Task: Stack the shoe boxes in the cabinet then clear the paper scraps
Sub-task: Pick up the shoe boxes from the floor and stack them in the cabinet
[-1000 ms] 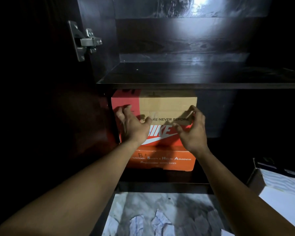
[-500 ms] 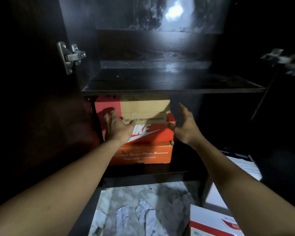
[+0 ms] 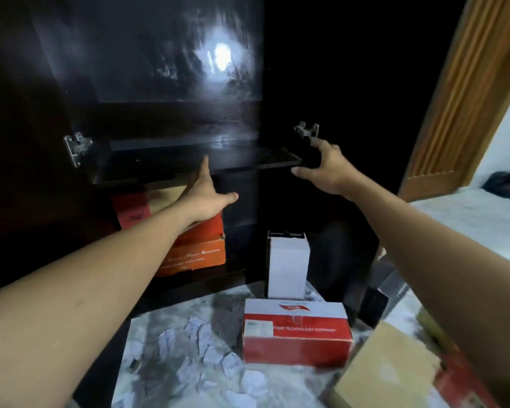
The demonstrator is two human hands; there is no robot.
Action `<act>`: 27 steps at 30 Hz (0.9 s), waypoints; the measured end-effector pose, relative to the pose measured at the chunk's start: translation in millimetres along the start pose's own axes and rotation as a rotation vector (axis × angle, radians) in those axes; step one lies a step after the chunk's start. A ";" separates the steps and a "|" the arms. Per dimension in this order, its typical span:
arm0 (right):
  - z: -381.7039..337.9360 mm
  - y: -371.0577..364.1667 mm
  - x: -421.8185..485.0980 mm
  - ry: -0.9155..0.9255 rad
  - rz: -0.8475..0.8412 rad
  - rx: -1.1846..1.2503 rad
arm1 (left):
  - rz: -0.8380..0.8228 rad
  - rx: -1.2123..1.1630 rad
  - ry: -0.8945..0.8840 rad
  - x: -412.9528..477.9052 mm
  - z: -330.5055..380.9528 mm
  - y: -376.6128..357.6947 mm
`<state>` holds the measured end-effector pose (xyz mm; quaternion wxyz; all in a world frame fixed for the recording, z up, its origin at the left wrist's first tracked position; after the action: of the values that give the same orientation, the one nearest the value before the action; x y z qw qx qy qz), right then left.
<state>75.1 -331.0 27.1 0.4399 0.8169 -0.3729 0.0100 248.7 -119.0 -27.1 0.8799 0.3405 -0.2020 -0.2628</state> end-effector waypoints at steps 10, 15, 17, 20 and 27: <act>18.6 77.3 -87.6 -0.130 0.000 -0.107 | -0.165 -0.098 -0.175 -52.0 90.3 -70.9; 70.4 60.2 -150.1 -0.291 -0.019 -0.182 | -0.346 -0.122 -0.165 -101.3 77.5 -147.7; 98.9 49.9 -175.3 -0.365 -0.062 -0.200 | -0.436 -0.050 -0.163 -120.7 66.5 -178.9; 143.4 36.1 -205.2 -0.478 -0.099 -0.188 | -0.548 0.065 -0.177 -138.2 59.6 -220.8; 259.2 -6.9 -257.2 -0.648 -0.175 -0.143 | -0.639 0.133 -0.134 -181.0 49.5 -316.2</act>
<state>-187.1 -362.5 -225.2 0.3540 0.7734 -0.4218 -0.3141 -21.7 -234.0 -248.1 0.7138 0.4252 -0.1590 -0.5333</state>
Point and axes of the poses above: each hand's wrist, its own x-axis towards the middle knuckle, its own y-axis out of the back of the hand, z = x × y, the point moved 7 cm from there along x, towards the middle knuckle, and after that the axes turned 1 degree about -z, right-handed, at the moved point
